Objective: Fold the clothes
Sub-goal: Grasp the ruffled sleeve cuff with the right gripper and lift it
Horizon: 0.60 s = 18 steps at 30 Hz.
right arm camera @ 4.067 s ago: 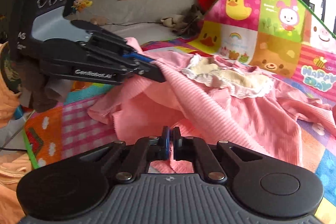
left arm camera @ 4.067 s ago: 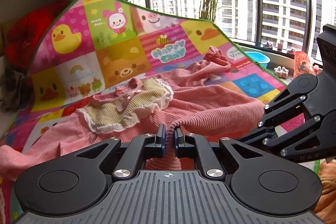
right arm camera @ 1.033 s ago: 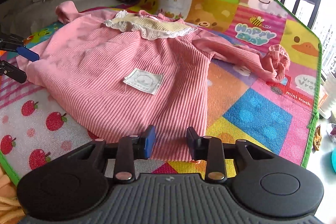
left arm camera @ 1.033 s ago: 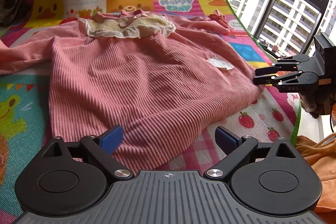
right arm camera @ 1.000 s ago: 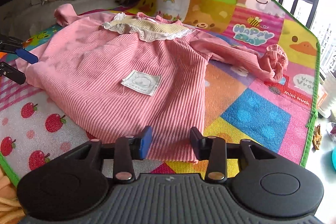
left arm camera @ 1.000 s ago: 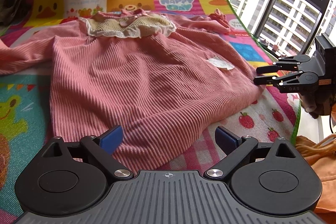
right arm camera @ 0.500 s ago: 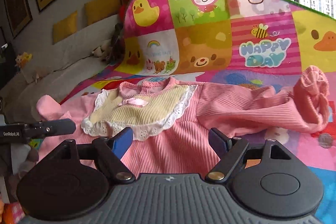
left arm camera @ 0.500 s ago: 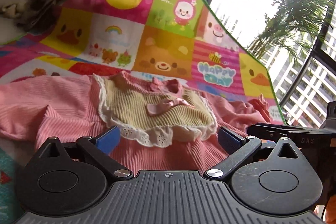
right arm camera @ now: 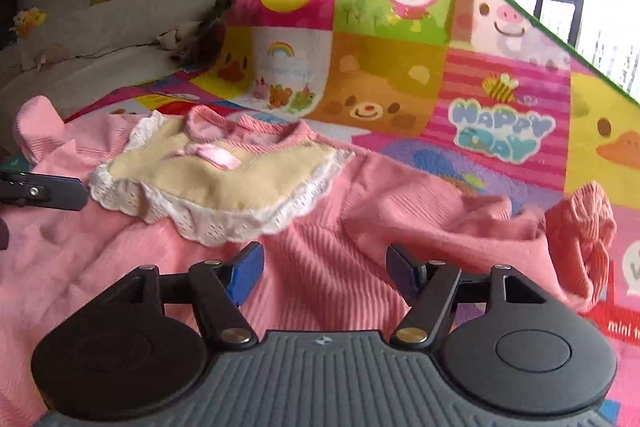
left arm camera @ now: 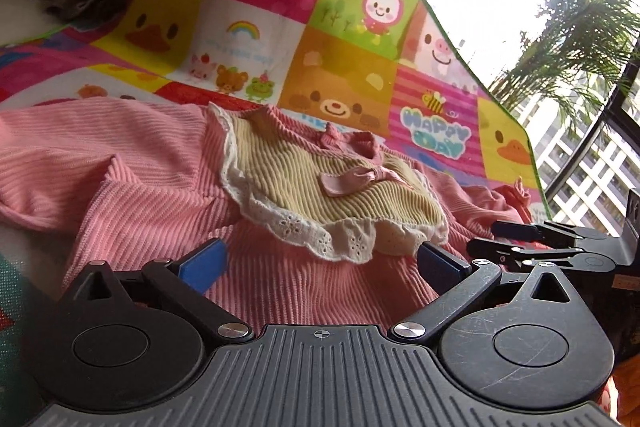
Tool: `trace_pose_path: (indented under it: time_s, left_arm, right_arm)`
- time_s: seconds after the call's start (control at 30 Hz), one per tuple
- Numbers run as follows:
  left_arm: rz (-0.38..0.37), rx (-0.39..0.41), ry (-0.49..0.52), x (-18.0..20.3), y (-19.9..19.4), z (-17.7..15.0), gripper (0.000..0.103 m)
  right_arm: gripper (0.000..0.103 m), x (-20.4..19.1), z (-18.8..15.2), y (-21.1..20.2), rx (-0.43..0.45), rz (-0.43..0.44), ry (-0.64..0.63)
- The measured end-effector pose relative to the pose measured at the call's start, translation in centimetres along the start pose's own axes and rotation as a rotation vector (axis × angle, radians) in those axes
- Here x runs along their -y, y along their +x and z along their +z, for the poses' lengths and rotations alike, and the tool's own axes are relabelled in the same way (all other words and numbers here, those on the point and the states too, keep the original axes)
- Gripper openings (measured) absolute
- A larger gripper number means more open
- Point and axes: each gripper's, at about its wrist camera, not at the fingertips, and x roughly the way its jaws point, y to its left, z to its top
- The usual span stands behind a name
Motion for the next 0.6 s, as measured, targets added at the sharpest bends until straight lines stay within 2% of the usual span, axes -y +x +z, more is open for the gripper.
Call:
trace_pose_path:
  time_s: [0.03,0.13,0.2,0.27,0.3,0.33,0.5,0.6]
  left_arm:
    - [-0.001,0.001,-0.002,0.0,0.0,0.0,0.103]
    - [-0.003,0.006,-0.007,0.0,0.0,-0.1,0.103]
    - [-0.015,0.011,-0.023,-0.3,-0.2,-0.1,0.103]
    - [-0.030,0.015,-0.044,-0.7,-0.3,0.0,0.103]
    - [-0.034,0.016,-0.047,-0.7,-0.3,0.0,0.103]
    - [-0.035,0.016,-0.047,-0.7,-0.3,0.0,0.103]
    - [-0.035,0.017,-0.047,-0.7,-0.3,0.0,0.103]
    - [-0.033,0.018,-0.045,-0.6,-0.3,0.0,0.103]
  right_arm:
    - [0.074,-0.3,0.9,0.4,-0.001,0.028,0.010]
    - [0.075,-1.5,3.5,1.8,-0.006,0.099,0.026]
    - [0.075,-2.7,4.0,4.0,-0.025,0.055,-0.049]
    - [0.075,-3.7,3.5,6.4,-0.043,-0.056,-0.184]
    - [0.075,-3.5,3.1,7.0,-0.047,-0.093,-0.212]
    - [0.079,-2.8,3.1,6.6,-0.040,-0.095,-0.179]
    - [0.079,0.7,2.9,4.5,0.004,-0.116,-0.026]
    - [0.079,4.0,2.6,1.6,0.077,-0.249,0.017]
